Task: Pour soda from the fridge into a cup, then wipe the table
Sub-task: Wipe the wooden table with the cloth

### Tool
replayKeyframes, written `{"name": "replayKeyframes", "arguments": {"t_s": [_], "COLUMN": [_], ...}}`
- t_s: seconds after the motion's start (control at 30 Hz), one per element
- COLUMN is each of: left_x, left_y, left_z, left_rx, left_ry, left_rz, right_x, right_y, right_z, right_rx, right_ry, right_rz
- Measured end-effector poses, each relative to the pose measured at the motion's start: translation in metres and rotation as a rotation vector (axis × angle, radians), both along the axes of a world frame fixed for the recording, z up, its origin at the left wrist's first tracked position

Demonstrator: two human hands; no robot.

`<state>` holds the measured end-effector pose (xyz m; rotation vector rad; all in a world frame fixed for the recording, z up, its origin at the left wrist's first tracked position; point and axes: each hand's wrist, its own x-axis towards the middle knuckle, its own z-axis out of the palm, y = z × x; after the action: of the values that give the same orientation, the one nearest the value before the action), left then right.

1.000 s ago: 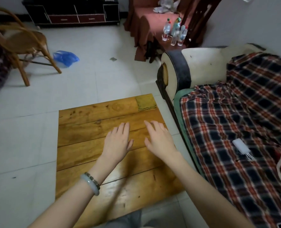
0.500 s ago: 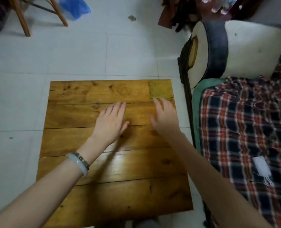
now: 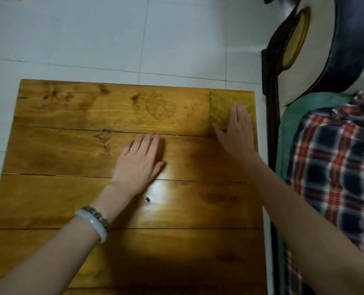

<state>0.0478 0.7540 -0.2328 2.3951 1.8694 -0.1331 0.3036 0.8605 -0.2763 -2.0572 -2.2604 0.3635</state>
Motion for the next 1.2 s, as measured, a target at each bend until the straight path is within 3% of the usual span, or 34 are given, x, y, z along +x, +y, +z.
{"name": "replayKeyframes", "arguments": {"t_s": [0.3, 0.5, 0.83, 1.0, 1.2], "left_x": [-0.005, -0.017, -0.04, -0.056, -0.089], "left_y": [-0.011, -0.02, -0.049, -0.08, -0.135], "left_z": [-0.032, -0.037, -0.041, -0.046, -0.054], "left_rx": [0.013, -0.027, -0.053, -0.123, -0.175], "left_ry": [-0.082, -0.13, -0.102, -0.066, -0.057], "left_rz": [0.135, 0.174, 0.209, 0.242, 0.305], "right_x": [-0.011, -0.013, -0.056, -0.071, -0.077], "right_y": [0.033, 0.033, -0.034, -0.072, -0.047], "right_z": [-0.049, -0.058, -0.054, -0.059, -0.055], "right_rx": [-0.131, -0.084, -0.152, -0.052, -0.074], "right_ry": [-0.065, -0.115, -0.13, -0.137, -0.188], "right_rz": [-0.043, -0.056, 0.194, 0.395, 0.32]}}
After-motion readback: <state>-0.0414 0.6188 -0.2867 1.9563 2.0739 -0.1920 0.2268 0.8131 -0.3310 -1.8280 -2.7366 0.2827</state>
